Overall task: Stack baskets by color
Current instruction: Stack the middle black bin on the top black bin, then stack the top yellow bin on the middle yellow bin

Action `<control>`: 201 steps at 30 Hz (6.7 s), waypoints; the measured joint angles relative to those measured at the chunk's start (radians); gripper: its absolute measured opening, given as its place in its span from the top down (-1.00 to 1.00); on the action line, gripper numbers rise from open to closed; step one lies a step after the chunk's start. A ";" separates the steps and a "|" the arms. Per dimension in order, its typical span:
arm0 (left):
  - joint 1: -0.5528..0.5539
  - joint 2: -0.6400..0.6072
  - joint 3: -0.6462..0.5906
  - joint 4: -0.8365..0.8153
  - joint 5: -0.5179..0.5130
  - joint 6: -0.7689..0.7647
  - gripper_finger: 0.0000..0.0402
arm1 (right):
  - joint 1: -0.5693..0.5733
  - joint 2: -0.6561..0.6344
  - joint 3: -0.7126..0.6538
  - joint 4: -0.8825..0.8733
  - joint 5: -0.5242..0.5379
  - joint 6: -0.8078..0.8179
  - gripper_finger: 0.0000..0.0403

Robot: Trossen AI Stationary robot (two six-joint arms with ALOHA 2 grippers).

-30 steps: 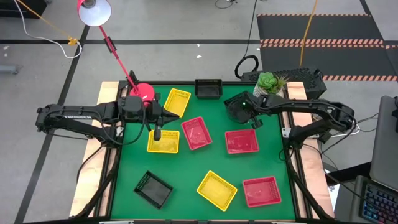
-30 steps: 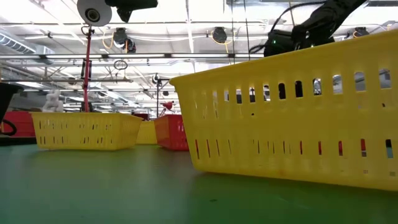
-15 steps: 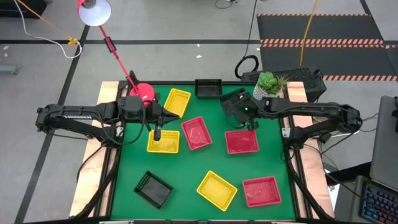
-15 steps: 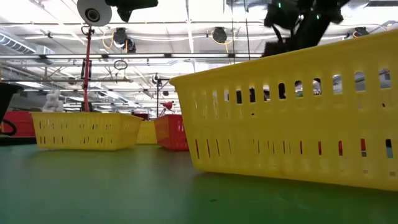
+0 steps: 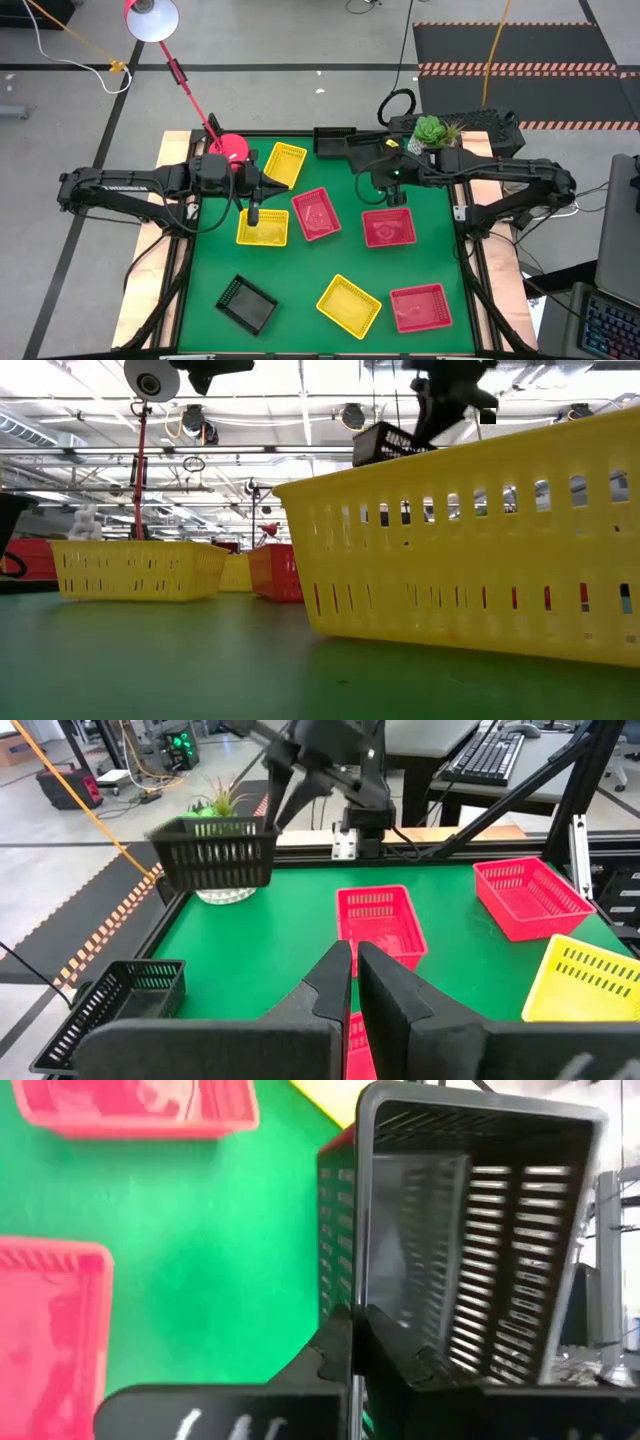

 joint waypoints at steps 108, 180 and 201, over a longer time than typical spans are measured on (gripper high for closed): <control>0.000 -0.002 0.000 -0.144 0.000 -0.021 0.87 | -0.310 0.759 0.491 0.091 -0.118 0.007 0.98; -0.114 0.049 0.000 -0.115 -0.033 0.061 0.87 | 0.230 -0.137 -0.264 0.324 -0.118 0.539 0.50; -0.050 0.332 0.138 -0.258 -0.243 0.102 0.65 | 0.304 -0.405 -0.449 0.381 -0.087 0.436 0.50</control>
